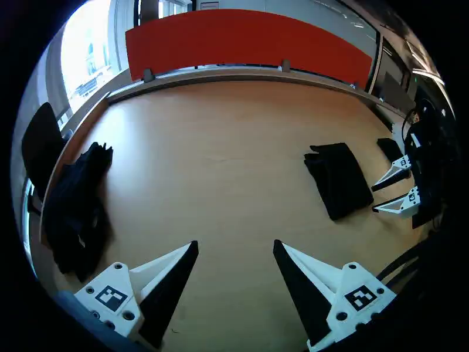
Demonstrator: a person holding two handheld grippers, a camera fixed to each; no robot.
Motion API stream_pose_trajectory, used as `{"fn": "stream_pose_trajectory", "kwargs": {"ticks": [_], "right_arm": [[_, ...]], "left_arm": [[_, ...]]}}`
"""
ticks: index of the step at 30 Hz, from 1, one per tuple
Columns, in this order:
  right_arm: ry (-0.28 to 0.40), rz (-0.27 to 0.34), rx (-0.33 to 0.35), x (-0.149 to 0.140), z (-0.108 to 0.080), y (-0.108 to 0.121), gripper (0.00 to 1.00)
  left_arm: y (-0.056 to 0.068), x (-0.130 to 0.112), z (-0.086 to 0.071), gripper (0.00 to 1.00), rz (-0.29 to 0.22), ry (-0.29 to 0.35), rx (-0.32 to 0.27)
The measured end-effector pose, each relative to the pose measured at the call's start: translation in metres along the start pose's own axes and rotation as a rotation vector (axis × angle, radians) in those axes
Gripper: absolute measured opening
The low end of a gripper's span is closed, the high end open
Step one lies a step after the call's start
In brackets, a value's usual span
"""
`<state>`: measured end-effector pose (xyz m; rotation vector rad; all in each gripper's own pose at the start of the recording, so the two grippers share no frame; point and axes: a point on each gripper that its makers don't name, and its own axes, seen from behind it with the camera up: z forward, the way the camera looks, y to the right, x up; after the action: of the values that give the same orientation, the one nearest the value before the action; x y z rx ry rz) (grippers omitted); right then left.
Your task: Fold towel
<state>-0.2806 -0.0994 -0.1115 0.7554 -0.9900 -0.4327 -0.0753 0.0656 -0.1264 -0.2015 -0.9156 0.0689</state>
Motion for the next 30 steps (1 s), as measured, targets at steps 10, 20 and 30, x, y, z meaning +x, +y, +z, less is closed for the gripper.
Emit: {"fn": "stream_pose_trajectory", "kwargs": {"ticks": [10,20,30], "right_arm": [[-0.019,0.011,0.002,-0.0047,0.0053,-0.0019,0.42],[-0.015,0.032,-0.007,-0.0041,0.0072,-0.0006,0.13],[0.002,0.026,-0.015,-0.0018,0.006,-0.0014,0.04]], "left_arm": [[-0.0004,0.0003,-0.0005,0.95,0.002,0.002,-0.001],[-0.0012,-0.0006,-0.0009,0.95,-0.002,0.003,-0.002],[-0.001,-0.002,-0.0014,0.95,-0.002,0.002,-0.002]]}}
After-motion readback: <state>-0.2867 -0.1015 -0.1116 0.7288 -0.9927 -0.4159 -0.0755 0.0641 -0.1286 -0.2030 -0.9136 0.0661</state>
